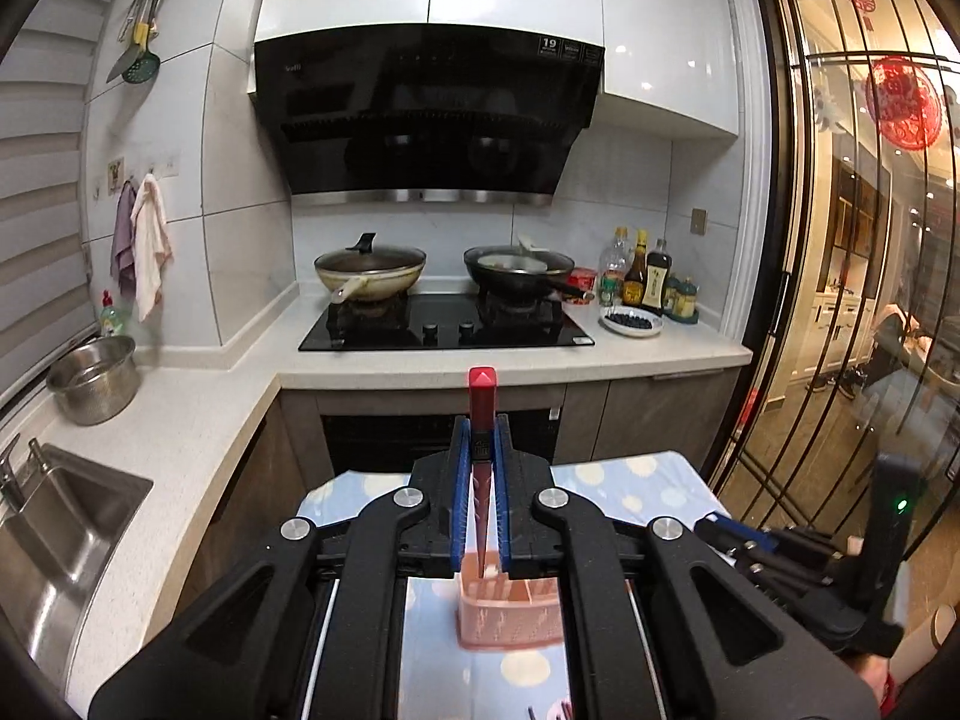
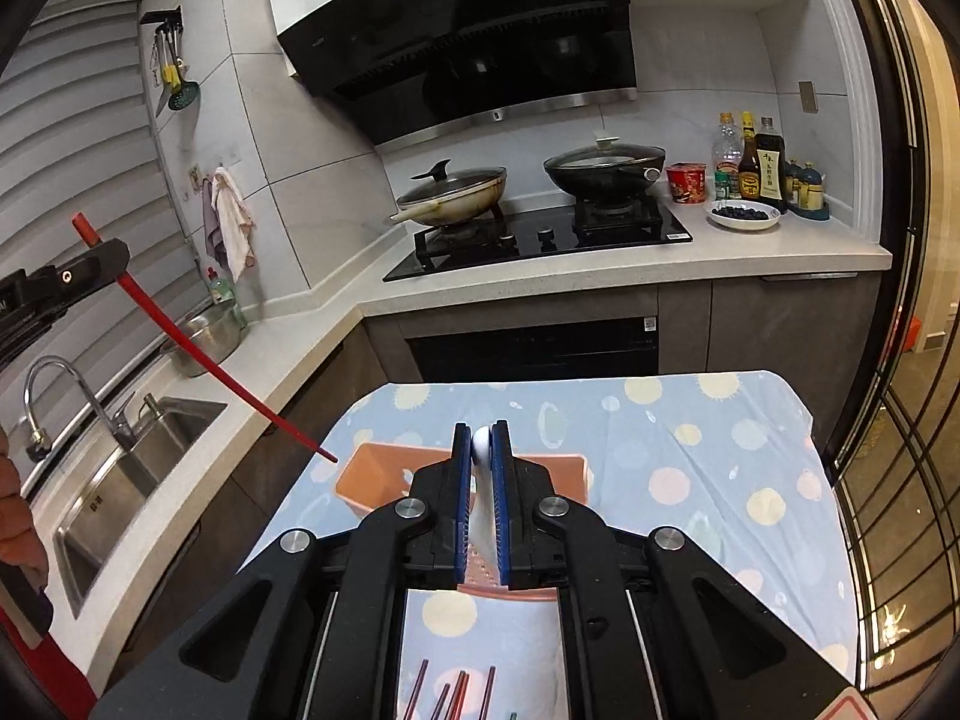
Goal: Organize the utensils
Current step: 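Lift and carry the red chopstick with left tool while right tool carries spoon into pink holder, then open the left tool releasing the chopstick while the right tool releases the spoon, then grasp a green chopstick with the left tool while the right tool grasps another green chopstick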
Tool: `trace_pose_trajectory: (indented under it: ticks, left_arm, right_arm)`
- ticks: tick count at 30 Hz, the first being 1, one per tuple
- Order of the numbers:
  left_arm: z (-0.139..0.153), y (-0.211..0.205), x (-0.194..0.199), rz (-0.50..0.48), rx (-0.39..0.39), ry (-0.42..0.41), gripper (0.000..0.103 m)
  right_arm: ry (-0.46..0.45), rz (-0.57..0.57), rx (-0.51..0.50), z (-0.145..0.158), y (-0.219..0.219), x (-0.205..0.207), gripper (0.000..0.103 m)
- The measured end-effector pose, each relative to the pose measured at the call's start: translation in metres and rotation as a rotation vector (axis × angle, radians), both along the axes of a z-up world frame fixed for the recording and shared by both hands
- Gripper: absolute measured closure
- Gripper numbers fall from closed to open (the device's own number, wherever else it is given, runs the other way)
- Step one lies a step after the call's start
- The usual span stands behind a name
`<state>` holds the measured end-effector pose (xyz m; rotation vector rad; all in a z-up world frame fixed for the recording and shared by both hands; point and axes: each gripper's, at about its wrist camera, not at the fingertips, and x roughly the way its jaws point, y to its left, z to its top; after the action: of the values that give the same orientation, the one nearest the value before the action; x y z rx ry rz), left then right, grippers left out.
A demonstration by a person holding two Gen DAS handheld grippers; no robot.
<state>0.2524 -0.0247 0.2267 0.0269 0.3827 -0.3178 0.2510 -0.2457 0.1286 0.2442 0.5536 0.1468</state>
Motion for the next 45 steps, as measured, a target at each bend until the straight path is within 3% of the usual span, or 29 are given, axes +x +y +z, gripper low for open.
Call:
trace_pose_trajectory:
  ticks: [4, 14, 16, 18, 20, 29, 32, 45]
  left_arm:
    - [-0.008, -0.007, 0.027, -0.006, -0.005, 0.034, 0.096]
    - [-0.064, -0.013, 0.063, 0.004, 0.014, 0.179, 0.096]
    - [-0.071, -0.013, 0.065, 0.029, 0.019, 0.189, 0.095]
    - [-0.079, -0.01, 0.064, 0.069, 0.018, 0.199, 0.068]
    - [-0.084, -0.006, 0.06, 0.102, 0.017, 0.189, 0.056]
    - [-0.111, 0.009, 0.023, 0.115, 0.061, 0.234, 0.05]
    - [-0.127, 0.012, 0.001, 0.108, 0.089, 0.261, 0.045]
    - [-0.22, 0.038, -0.106, 0.108, 0.128, 0.462, 0.045]
  right_arm:
    - [0.024, -0.002, 0.015, -0.007, 0.001, 0.027, 0.097]
    - [0.139, -0.027, 0.008, -0.054, -0.002, 0.061, 0.096]
    - [0.132, -0.057, 0.001, -0.057, -0.004, 0.059, 0.083]
    - [0.118, -0.081, 0.003, -0.057, -0.01, 0.052, 0.065]
    - [0.104, -0.097, 0.003, -0.053, -0.013, 0.043, 0.062]
    - [0.1, -0.125, -0.029, -0.053, -0.021, -0.022, 0.055]
    - [0.118, -0.142, -0.071, -0.064, -0.018, -0.052, 0.055]
    - [0.253, -0.145, -0.165, -0.133, 0.01, -0.18, 0.055]
